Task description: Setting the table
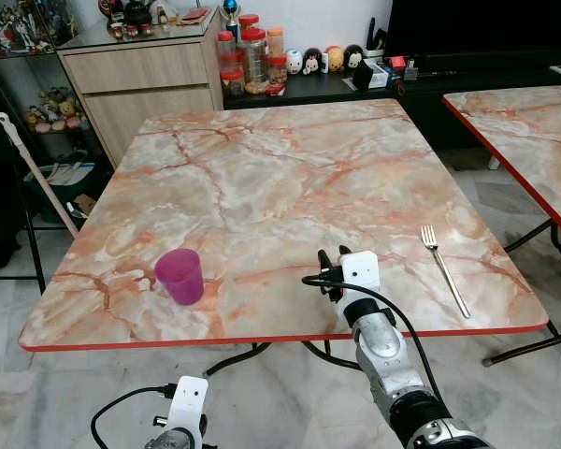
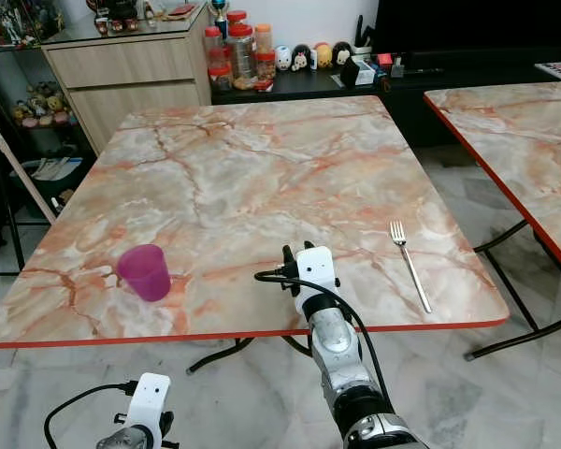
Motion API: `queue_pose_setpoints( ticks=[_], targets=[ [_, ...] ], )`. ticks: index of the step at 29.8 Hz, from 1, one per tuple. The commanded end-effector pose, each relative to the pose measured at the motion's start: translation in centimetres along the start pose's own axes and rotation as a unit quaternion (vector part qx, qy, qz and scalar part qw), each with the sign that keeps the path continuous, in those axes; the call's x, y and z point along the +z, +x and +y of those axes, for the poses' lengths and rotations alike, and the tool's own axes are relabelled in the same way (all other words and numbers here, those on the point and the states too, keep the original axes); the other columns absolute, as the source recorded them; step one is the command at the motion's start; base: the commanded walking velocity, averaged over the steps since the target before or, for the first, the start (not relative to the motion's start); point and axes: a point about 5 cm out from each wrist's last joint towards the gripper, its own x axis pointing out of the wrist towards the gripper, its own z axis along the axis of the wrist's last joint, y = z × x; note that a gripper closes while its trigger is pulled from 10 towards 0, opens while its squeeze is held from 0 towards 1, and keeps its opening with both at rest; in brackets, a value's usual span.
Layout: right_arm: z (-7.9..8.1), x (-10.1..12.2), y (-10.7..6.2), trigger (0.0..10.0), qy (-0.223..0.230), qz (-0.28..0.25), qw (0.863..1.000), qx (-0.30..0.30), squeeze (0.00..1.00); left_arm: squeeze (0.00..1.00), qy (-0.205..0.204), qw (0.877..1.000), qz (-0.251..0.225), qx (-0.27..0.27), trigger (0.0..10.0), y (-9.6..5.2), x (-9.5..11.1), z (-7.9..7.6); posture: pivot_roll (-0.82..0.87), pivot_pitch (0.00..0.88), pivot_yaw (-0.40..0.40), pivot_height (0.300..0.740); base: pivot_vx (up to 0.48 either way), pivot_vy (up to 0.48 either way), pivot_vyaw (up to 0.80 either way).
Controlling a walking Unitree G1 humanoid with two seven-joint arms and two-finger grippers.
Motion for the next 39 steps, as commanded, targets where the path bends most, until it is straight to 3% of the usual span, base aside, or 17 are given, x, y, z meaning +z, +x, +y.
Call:
queue_pose_setpoints(
  ticks=[1, 39],
  targets=[
    [0.07, 0.4, 0.22, 10.0, 0.0, -0.008, 1.0, 0.003, 0.0, 0.0, 0.009, 1.0, 0.013, 0.001, 10.0, -0.12, -0.69, -0.03, -0.09, 0.0, 0.059, 0.74, 0.0, -0.27, 0.0],
    [0.32, 0.24, 0.01, 10.0, -0.003, -0.007, 1.0, 0.007, 0.0, 0.0, 0.012, 1.0, 0.016, -0.009, 10.0, -0.18, -0.99, -0.42, -0.11, 0.0, 0.059, 0.74, 0.0, -0.244, 0.0]
  ],
)
